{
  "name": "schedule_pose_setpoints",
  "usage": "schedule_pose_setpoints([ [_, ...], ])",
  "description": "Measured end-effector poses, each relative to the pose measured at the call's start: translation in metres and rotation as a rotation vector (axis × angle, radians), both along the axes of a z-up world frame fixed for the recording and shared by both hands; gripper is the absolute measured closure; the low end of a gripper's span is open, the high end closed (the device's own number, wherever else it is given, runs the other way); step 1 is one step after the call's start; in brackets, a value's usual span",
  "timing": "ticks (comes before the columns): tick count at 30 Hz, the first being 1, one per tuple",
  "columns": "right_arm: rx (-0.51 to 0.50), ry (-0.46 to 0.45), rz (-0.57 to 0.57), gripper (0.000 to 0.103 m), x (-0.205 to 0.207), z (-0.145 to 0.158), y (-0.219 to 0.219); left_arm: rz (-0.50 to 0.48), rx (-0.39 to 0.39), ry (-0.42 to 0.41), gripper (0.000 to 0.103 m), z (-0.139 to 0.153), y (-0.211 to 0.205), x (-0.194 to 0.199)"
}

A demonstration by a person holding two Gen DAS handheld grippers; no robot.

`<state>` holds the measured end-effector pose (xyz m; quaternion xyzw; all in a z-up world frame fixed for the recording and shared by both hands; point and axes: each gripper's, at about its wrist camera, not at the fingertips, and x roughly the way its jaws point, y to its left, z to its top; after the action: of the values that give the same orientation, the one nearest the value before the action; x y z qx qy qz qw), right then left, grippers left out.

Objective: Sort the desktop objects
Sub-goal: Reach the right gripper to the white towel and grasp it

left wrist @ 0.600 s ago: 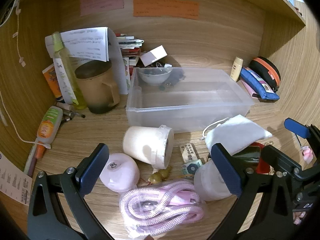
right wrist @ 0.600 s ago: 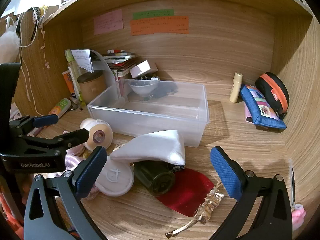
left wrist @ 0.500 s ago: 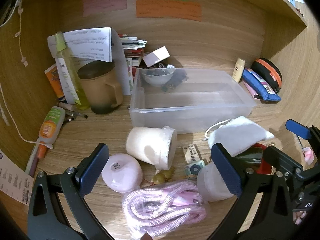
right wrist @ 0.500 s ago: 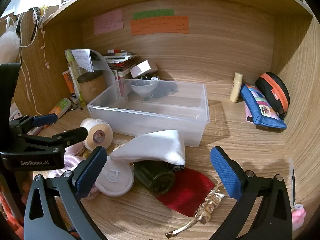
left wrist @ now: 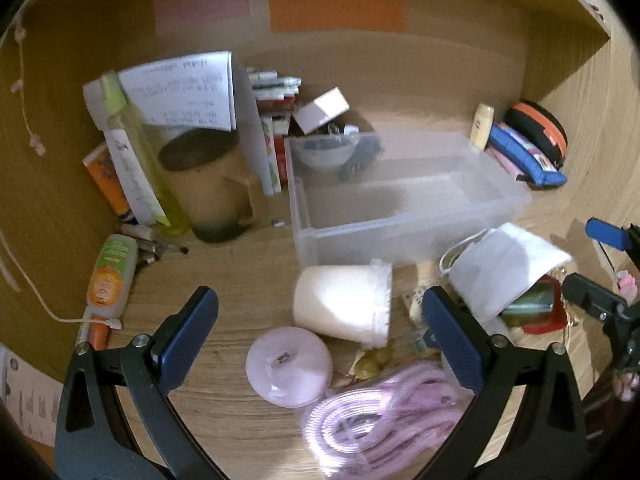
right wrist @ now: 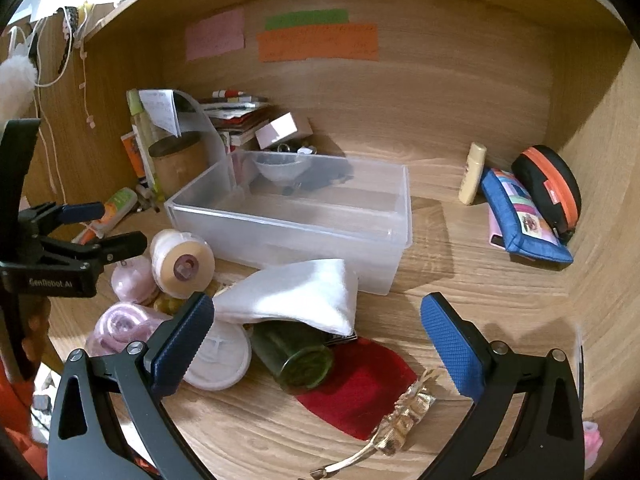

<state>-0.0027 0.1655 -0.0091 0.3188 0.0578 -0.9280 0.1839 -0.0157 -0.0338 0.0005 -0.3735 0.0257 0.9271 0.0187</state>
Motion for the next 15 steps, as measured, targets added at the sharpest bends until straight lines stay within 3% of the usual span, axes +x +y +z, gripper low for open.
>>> schedule_pose_setpoints([
  [5,0.06,-0.047,0.028,0.0,-0.012,-0.005,-0.003,-0.027,0.066,-0.062,0.0,-0.007,-0.014,-0.011],
  [8,0.065,-0.101,0.055,0.0,-0.021,-0.007,-0.005,-0.062,0.08,-0.058,0.0,-0.008,-0.013,-0.014],
  [15,0.05,-0.211,0.104,0.0,-0.046,-0.01,-0.013,-0.151,0.028,-0.087,0.0,-0.015,0.006,-0.027],
])
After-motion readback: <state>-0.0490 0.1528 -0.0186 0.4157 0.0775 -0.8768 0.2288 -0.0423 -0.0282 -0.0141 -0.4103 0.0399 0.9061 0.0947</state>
